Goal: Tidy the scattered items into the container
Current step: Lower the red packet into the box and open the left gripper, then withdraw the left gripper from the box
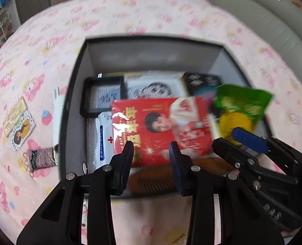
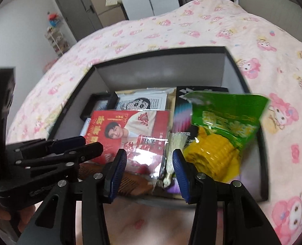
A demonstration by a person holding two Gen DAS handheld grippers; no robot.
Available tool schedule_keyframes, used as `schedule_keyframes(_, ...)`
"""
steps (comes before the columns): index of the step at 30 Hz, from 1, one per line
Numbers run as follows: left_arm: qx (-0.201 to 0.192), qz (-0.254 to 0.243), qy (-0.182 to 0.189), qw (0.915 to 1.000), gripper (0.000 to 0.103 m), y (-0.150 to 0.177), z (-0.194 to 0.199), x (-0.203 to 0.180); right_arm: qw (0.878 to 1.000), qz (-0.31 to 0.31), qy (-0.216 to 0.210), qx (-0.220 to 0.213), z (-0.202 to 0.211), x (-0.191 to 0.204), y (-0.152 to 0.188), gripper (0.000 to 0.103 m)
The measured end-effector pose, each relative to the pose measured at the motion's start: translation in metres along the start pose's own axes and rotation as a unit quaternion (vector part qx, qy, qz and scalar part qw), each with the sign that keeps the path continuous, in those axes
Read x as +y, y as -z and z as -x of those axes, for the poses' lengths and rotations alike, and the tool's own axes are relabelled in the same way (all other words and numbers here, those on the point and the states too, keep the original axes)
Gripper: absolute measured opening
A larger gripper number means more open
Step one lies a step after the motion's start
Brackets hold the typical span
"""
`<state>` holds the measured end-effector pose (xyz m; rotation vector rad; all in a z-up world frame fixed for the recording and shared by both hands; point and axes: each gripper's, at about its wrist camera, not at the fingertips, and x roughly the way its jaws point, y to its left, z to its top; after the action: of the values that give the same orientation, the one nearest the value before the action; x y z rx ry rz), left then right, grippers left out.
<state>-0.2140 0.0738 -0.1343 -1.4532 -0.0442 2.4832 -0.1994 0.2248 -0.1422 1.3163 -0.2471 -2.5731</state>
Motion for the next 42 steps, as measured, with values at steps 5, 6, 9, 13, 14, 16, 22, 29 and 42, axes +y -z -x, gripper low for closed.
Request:
schedule_keyframes(5, -0.041, -0.017, 0.016, 0.9989, 0.038, 0.016, 0.046, -0.016, 0.999, -0.013, -0.012, -0.047, 0.044, 0.012, 0.011, 0.043)
schedule_keyframes(6, -0.046, -0.021, 0.014, 0.9986, 0.038, 0.019, 0.053, -0.018, 0.998, -0.014, -0.015, -0.051, 0.050, 0.015, 0.014, 0.043)
schedule_keyframes(9, -0.058, -0.027, 0.016, 0.9978, 0.038, 0.031, 0.074, -0.020, 0.998, -0.015, -0.025, -0.058, 0.066, 0.025, 0.023, 0.043)
schedule_keyframes(13, -0.087, -0.047, 0.004, 0.9951, 0.038, 0.048, 0.107, -0.019, 0.997, -0.016, -0.038, -0.069, 0.086, 0.038, 0.034, 0.044)
schedule_keyframes(14, -0.094, -0.054, 0.000, 0.9941, 0.038, 0.052, 0.115, -0.019, 0.997, -0.016, -0.041, -0.071, 0.092, 0.041, 0.037, 0.044)
schedule_keyframes(16, -0.097, -0.059, 0.002, 0.9935, 0.038, 0.060, 0.125, -0.016, 0.996, -0.017, -0.047, -0.076, 0.102, 0.048, 0.043, 0.044)
schedule_keyframes(22, -0.104, -0.051, 0.006, 0.9933, 0.038, 0.084, 0.150, 0.000, 0.995, -0.011, -0.054, -0.087, 0.123, 0.073, 0.060, 0.044)
schedule_keyframes(29, -0.101, -0.041, -0.004, 0.9941, 0.036, 0.115, 0.166, 0.029, 0.994, -0.015, -0.061, -0.084, 0.124, 0.106, 0.087, 0.044)
schedule_keyframes(42, -0.076, 0.032, -0.015, 0.9965, 0.035, 0.158, 0.157, 0.100, 0.996, 0.054, -0.070, -0.027, 0.088, 0.173, 0.110, 0.044)
